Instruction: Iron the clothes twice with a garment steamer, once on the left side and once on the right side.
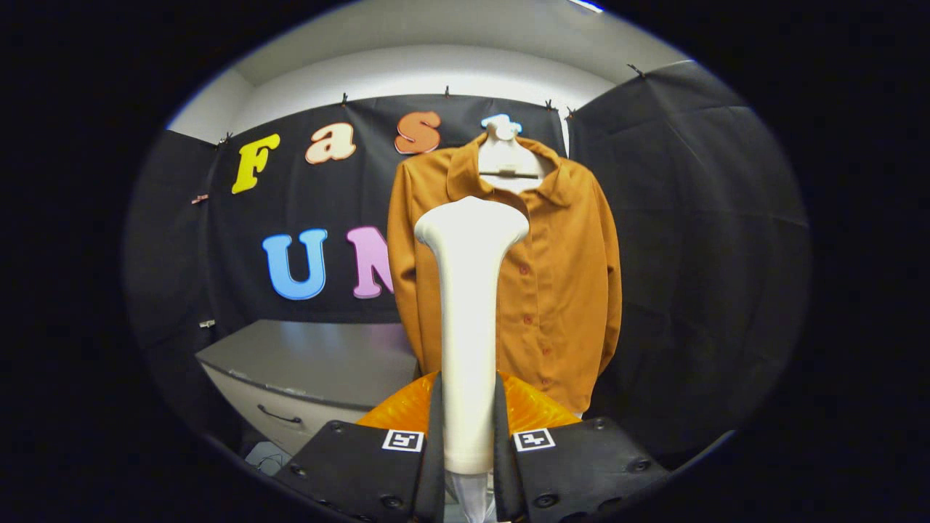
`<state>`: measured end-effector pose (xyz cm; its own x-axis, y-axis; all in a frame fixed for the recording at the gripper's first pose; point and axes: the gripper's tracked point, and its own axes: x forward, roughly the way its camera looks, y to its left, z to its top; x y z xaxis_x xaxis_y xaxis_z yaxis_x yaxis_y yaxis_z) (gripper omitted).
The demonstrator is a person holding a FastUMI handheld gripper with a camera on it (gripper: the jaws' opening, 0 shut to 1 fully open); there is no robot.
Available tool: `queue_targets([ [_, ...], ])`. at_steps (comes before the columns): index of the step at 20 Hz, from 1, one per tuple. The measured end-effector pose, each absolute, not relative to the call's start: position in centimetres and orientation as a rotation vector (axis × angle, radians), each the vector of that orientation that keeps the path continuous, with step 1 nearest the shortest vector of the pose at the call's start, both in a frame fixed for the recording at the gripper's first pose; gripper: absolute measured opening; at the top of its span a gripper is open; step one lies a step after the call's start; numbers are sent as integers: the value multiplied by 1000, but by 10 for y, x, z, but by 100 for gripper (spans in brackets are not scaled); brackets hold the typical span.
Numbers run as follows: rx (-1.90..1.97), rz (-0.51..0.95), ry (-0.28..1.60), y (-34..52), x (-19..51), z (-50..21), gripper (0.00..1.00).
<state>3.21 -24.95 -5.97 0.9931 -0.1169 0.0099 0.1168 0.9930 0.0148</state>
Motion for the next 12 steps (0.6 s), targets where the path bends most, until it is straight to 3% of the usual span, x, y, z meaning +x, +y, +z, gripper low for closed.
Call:
queue_targets([
  [6, 21, -139, -183, -278, 42, 42, 30],
  [12, 40, -192, -215, -331, 78, 70, 30],
])
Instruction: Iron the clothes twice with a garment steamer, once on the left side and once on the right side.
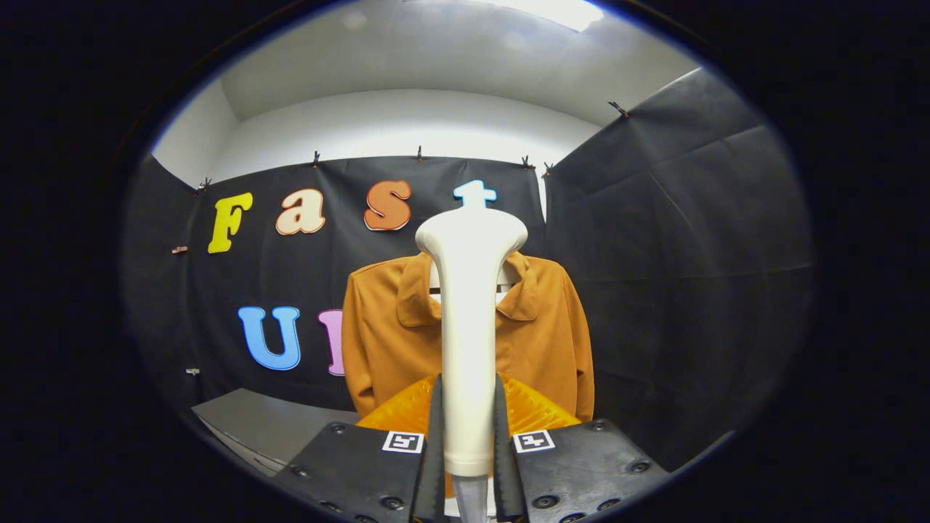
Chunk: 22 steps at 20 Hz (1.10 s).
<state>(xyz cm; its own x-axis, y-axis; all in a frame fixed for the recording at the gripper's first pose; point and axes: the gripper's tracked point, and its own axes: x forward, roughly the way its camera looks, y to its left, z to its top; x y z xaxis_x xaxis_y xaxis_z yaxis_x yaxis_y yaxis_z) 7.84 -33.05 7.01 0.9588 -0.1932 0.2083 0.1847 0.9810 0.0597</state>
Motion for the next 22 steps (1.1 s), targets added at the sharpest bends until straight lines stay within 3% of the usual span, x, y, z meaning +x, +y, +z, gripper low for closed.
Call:
queue_targets([
  [10, 51, -223, -120, -409, 141, 18, 30],
  [22, 93, -212, 19, -414, 160, -78, 30],
])
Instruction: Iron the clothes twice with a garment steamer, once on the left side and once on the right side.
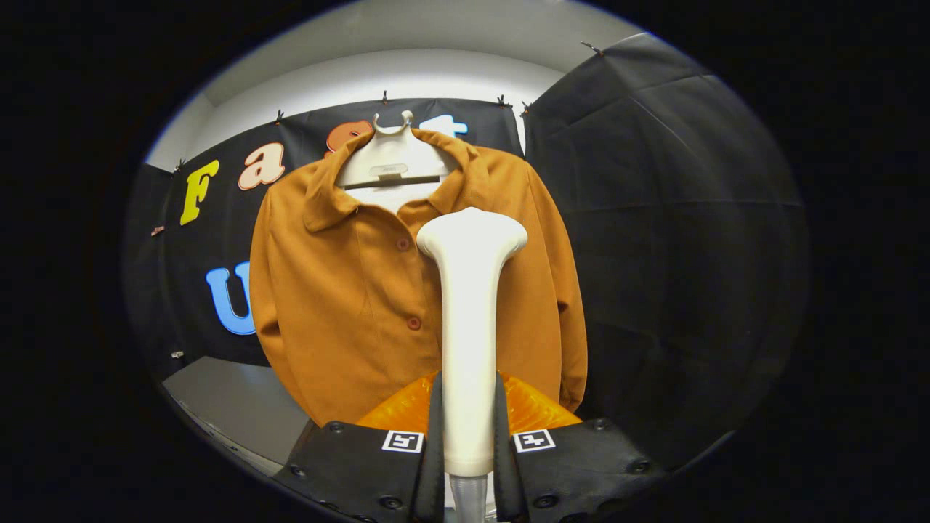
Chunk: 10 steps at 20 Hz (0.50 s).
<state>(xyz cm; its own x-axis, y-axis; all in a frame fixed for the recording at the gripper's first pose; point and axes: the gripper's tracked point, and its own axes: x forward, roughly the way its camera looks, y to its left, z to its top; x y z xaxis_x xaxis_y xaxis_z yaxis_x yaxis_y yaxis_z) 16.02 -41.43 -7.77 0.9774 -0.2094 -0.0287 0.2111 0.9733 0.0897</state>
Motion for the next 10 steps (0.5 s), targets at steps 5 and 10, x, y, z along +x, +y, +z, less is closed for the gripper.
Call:
queue_targets([
  [5, 114, -225, 99, -415, 151, -136, 30],
  [10, 132, -232, 199, -418, 139, -200, 31],
])
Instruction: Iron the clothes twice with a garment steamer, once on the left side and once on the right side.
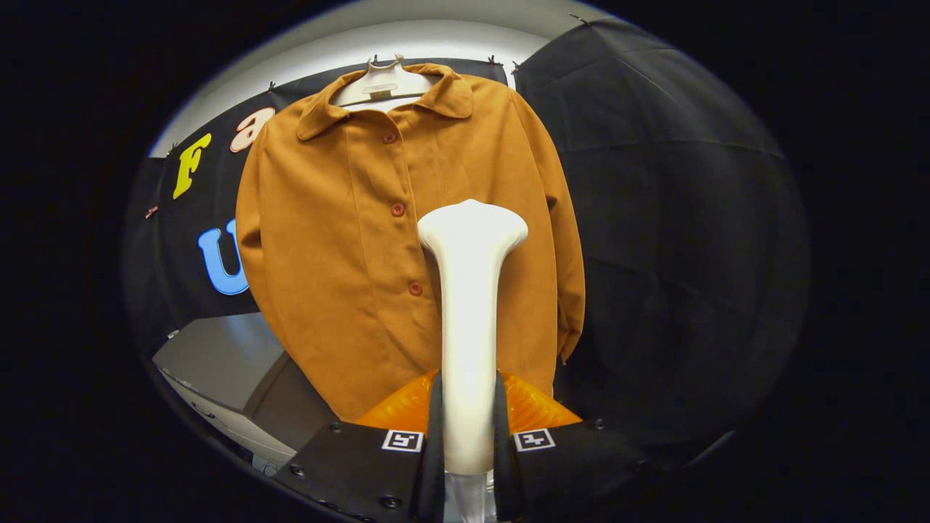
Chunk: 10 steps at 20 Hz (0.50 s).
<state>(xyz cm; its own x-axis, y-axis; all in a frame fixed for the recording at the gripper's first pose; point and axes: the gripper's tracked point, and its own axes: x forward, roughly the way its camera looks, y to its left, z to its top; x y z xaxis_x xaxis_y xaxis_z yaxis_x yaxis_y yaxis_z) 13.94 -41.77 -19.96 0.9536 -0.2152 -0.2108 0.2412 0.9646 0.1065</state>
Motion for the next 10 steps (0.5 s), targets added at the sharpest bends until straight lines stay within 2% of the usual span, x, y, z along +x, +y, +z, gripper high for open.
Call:
queue_targets([
  [10, 175, -281, 377, -417, 115, -298, 31],
])
